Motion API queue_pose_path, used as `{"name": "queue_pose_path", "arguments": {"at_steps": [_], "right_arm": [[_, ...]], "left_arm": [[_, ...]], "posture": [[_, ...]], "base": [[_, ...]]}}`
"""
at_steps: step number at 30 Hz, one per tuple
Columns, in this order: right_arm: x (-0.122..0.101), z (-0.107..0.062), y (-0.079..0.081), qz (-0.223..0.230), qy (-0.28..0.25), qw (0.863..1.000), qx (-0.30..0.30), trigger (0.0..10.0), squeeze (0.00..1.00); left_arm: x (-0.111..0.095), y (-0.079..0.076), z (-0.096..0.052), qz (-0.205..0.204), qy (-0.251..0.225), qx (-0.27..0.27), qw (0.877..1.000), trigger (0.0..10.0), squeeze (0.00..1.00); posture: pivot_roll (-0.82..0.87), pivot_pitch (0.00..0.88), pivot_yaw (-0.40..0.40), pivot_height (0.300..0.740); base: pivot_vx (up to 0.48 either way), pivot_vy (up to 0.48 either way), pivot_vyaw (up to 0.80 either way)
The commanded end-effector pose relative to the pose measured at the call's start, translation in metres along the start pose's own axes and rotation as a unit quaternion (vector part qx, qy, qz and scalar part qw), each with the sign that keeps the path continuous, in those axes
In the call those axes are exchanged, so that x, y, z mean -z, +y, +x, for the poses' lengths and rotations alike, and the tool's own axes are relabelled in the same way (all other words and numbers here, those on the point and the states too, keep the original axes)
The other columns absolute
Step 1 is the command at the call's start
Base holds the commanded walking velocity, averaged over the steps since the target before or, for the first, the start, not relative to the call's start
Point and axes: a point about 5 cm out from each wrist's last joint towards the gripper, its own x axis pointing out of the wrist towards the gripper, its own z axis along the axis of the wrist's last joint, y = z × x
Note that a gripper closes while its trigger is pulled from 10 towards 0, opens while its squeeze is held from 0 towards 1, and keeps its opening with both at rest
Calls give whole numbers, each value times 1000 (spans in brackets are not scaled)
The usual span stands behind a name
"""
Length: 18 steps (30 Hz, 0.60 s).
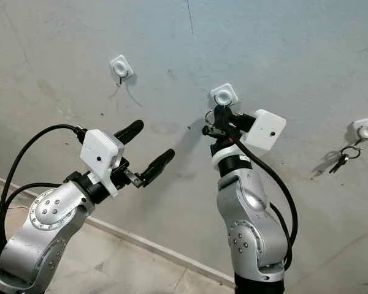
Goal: Hang keys on a hook
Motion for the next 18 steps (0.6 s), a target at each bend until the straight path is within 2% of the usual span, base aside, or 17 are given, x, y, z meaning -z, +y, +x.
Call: {"name": "queue_pose_path", "arguments": {"at_steps": [1, 8, 9, 10, 11, 18], "right_arm": [[12, -1, 16, 42, 22, 999, -16, 10000, 0], [14, 0, 16, 42, 24, 999, -15, 10000, 0], [20, -3, 9, 32, 36, 999, -4, 10000, 1000], [27, -6, 0, 19, 50, 999, 10, 10000, 1000], [29, -7, -1, 16, 53, 998, 13, 10000, 1000], [29, -7, -1, 18, 52, 998, 10, 10000, 1000]], "left_arm": [[-1, -3, 2, 1, 2, 10, 1000, 10000, 0], [-1, -2, 2, 1, 3, 10, 1000, 10000, 0], [-4, -3, 4, 2, -4, 12, 1000, 10000, 0], [-7, -3, 6, 3, -12, 15, 1000, 10000, 0], [-8, -3, 6, 3, -13, 16, 1000, 10000, 0], [-10, -3, 7, 2, -18, 17, 1000, 10000, 0]], "posture": [[183, 0, -51, 740], [183, 0, -51, 740], [185, 0, -50, 740], [185, 0, -50, 740], [185, 0, -50, 740], [185, 0, -51, 740]], "base": [[0, 0, 0], [0, 0, 0], [0, 0, 0], [0, 0, 0], [0, 0, 0], [0, 0, 0]]}}
